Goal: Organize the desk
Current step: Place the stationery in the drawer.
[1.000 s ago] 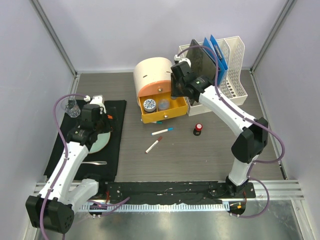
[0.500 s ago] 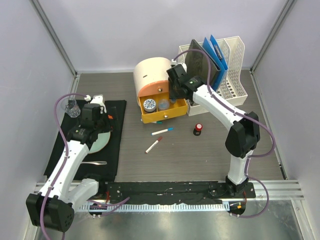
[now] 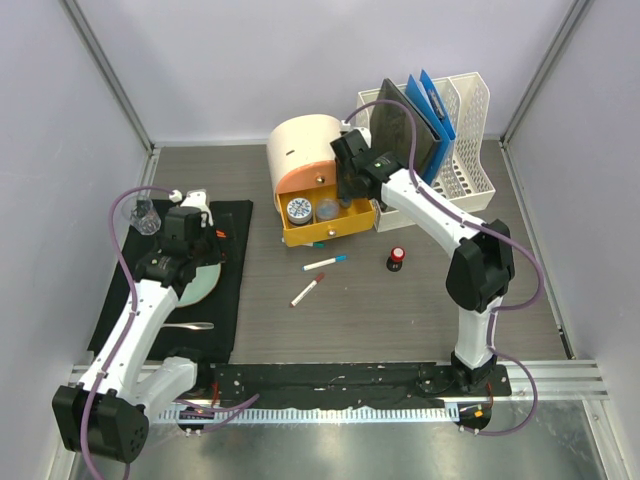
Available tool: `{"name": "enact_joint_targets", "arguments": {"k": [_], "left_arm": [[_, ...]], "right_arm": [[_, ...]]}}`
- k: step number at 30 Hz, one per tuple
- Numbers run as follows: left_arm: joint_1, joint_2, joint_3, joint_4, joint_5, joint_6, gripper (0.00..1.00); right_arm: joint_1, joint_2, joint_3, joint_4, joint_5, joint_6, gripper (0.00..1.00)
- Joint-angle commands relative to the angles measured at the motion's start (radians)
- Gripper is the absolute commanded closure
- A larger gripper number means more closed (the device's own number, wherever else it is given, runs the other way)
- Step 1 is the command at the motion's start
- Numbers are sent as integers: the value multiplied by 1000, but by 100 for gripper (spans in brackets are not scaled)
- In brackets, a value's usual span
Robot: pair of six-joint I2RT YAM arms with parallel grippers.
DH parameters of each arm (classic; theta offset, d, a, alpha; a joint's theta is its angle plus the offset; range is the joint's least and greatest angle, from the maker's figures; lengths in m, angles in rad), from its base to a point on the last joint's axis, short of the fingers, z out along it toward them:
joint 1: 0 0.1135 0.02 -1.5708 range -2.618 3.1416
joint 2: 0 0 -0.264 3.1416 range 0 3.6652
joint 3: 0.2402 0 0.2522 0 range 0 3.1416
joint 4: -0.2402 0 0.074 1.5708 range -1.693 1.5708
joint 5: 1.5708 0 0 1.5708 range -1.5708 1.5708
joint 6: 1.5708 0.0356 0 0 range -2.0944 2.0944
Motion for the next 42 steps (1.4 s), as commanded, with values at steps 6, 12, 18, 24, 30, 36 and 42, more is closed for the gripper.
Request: {"name": "enact_joint_targets", "arguments": {"k": [6, 12, 18, 24, 30, 36, 42], "left_arm": [[5, 1, 37, 6, -1, 2, 0], [5, 3, 38, 3, -1, 2, 0], [7, 1, 38, 3, -1, 4, 0], [5, 1, 38, 1, -1, 4, 0], [5, 1, 38, 3, -1, 4, 0], [7, 0, 37, 1, -3, 4, 1], [5, 0, 37, 3, -1, 4, 0]], "right_arm": [[-4, 2, 37, 28, 52, 5, 81], [-4, 6, 37, 36, 58, 6, 74], [-4, 17, 38, 36, 59, 8, 71], [-4, 25, 44, 37, 64, 14, 67], [-4, 21, 41, 39, 62, 14, 55], [-4, 15, 43, 37, 58, 9, 49], [-2, -6, 38, 53, 61, 9, 46]]}}
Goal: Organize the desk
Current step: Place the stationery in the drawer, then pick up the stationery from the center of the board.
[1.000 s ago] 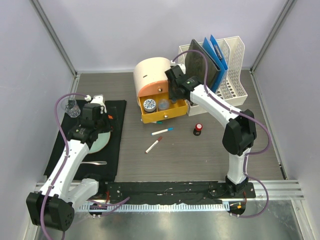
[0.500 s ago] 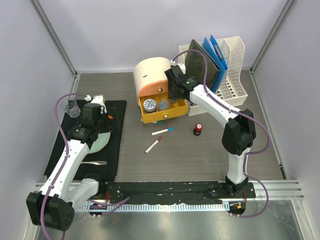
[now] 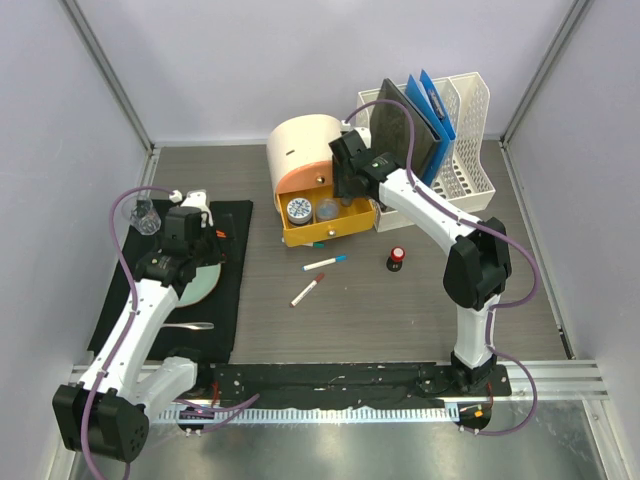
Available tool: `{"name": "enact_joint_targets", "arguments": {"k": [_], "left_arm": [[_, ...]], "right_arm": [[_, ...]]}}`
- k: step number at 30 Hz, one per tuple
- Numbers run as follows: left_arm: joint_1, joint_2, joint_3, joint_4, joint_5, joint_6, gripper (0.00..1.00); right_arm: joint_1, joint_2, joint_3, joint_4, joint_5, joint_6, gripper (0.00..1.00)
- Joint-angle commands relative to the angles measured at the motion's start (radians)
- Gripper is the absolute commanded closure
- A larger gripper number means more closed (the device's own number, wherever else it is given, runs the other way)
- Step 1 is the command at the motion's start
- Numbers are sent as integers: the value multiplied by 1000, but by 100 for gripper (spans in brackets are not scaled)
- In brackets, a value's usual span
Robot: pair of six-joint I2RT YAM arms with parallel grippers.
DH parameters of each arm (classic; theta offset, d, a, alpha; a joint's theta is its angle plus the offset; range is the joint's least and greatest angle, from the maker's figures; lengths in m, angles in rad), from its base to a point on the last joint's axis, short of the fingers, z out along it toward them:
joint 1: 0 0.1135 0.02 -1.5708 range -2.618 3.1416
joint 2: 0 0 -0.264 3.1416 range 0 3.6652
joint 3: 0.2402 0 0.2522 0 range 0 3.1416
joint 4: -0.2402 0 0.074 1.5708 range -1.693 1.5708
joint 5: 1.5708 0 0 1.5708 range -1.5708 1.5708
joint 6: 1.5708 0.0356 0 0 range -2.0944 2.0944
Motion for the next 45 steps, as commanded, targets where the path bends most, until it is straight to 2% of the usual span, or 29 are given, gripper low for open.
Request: {"name": "enact_joint_targets", "arguments": {"k": [1, 11, 21, 27, 31, 32, 34, 36, 40, 45], "left_arm": [[5, -2, 38, 7, -1, 4, 0], [5, -5, 37, 7, -3, 4, 0], [5, -5, 37, 7, -4, 2, 0], [4, -7, 37, 4, -4, 2, 0], [5, -14, 37, 6, -6, 2, 0], [5, -13, 37, 6, -6, 1, 0], [5, -16, 37, 4, -6, 1, 0], [5, -14, 35, 6, -6, 1, 0], [5, -8, 34, 6, -6, -1, 0], [5, -5, 37, 1, -6, -1, 0]], "right_arm": [[-2, -32, 35, 36, 17, 3, 46], [-1, -104, 7, 38, 10, 6, 43], [-1, -242, -48, 67, -37, 3, 33], [-1, -465, -253, 67, 52, 16, 28], [-2, -692, -492, 62, 96, 41, 26], [-4, -719, -531, 55, 101, 56, 17], [-7, -778, -629, 49, 98, 67, 11], [-21, -789, -680, 29, 64, 95, 0], [-38, -768, -775, 16, 20, 133, 0], [-68, -685, -794, 44, 4, 125, 0]]}}
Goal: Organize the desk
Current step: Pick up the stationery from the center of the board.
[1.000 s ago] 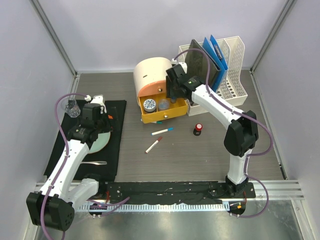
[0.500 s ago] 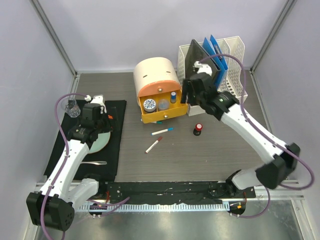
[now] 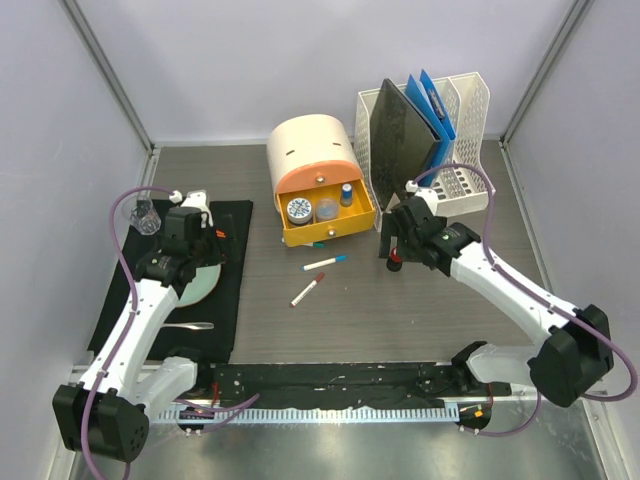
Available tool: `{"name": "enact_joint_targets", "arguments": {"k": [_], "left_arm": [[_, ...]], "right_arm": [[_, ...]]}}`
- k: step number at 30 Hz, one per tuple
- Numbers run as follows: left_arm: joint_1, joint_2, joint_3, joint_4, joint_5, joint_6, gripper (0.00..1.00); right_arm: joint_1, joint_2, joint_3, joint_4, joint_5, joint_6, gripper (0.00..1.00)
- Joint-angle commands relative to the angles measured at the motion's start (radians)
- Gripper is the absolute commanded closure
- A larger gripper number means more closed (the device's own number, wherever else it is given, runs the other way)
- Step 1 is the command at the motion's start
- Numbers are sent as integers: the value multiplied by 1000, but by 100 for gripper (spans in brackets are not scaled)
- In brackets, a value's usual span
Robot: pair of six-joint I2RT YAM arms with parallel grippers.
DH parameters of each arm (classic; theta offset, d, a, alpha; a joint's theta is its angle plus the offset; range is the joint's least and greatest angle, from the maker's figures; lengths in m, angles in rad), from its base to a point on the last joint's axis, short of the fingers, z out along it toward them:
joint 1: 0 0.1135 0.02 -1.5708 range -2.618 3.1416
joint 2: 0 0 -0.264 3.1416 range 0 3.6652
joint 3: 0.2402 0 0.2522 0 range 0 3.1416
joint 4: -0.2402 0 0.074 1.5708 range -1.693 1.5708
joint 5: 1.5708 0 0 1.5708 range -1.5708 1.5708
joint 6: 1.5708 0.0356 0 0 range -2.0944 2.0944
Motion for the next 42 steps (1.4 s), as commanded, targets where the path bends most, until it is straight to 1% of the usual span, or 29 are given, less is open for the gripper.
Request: {"name": "enact_joint_targets", "arguments": {"k": [1, 7, 10, 11, 17, 18, 20, 22, 34, 38, 42], "left_arm": [[5, -7, 37, 6, -6, 1, 0], [5, -13, 35, 4, -11, 1, 0], [5, -10, 35, 6, -8, 1, 0], [5, -10, 34, 6, -6, 1, 0], [5, -8, 37, 6, -6, -1, 0], [5, -8, 37, 6, -6, -1, 0], [5, -8, 37, 6, -4, -1, 0], [5, -10, 37, 6, -6, -1, 0], [6, -4, 37, 6, -3, 1, 0], [5, -4, 37, 4, -3, 1, 0], [5, -2, 37, 4, -4, -1, 0]], "right_arm": [[-31, 43, -4, 39, -39, 15, 0], [-57, 106, -14, 90, -79, 11, 1], [-65, 123, -21, 105, -86, 9, 5], [-69, 126, -21, 111, -93, 6, 9], [-80, 144, -34, 127, -86, 3, 14], [-83, 149, -36, 128, -83, -5, 18], [-86, 164, -36, 130, -85, -6, 19], [-86, 172, -37, 133, -86, -11, 22], [-89, 226, -41, 180, -88, -26, 32], [-91, 244, -39, 186, -74, -35, 34], [-91, 259, -42, 192, -68, -42, 39]]}}
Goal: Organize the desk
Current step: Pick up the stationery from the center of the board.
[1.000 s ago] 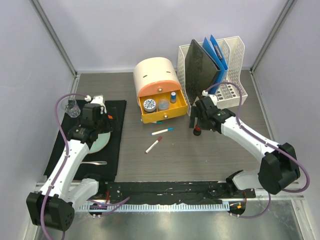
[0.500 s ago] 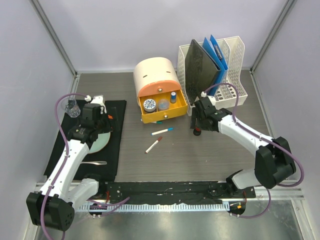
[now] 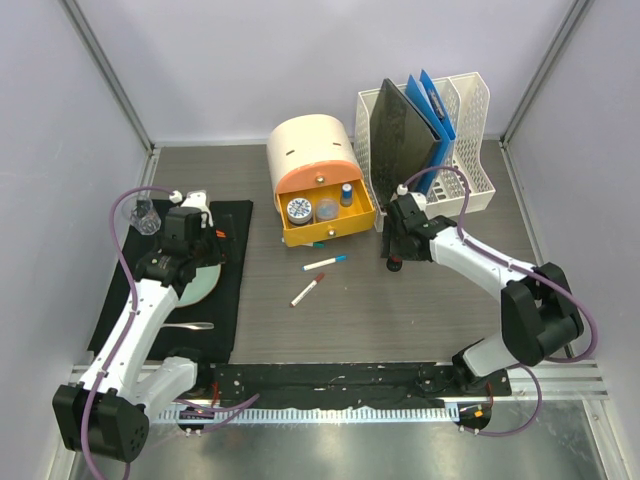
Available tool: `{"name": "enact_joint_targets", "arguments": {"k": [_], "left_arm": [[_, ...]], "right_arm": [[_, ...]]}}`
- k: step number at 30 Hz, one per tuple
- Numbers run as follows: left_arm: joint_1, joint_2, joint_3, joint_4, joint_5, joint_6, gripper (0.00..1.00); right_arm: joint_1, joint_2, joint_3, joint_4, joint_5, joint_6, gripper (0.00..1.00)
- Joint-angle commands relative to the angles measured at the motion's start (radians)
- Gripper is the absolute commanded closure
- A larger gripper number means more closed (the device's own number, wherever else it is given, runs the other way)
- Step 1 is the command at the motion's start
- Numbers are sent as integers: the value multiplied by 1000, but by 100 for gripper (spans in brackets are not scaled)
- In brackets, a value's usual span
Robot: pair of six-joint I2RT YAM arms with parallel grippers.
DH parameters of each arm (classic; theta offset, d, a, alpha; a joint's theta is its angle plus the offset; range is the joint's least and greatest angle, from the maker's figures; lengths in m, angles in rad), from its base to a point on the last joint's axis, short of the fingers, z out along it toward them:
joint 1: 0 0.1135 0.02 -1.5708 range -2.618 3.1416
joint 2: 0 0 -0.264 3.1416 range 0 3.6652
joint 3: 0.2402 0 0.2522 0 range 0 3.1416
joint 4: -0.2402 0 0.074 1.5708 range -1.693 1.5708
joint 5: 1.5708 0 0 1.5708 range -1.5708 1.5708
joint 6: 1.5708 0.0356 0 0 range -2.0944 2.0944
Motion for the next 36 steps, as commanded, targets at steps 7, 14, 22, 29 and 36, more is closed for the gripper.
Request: {"name": "enact_joint_targets", "arguments": {"k": [7, 14, 22, 29, 36], "left_arm": [[5, 0, 37, 7, -1, 1, 0], [5, -2, 37, 7, -1, 0, 0], [5, -2, 37, 6, -1, 1, 0], [5, 3, 38, 7, 0, 1, 0], [6, 7, 40, 6, 0, 1, 0]], "right_arm": [[-4, 12, -7, 48, 23, -16, 42], [-4, 15, -6, 42, 29, -7, 46], [-4, 3, -15, 31, 47, 4, 51], [-4, 1, -9, 28, 35, 0, 66], [-4, -40, 5, 3, 35, -7, 90]]}}
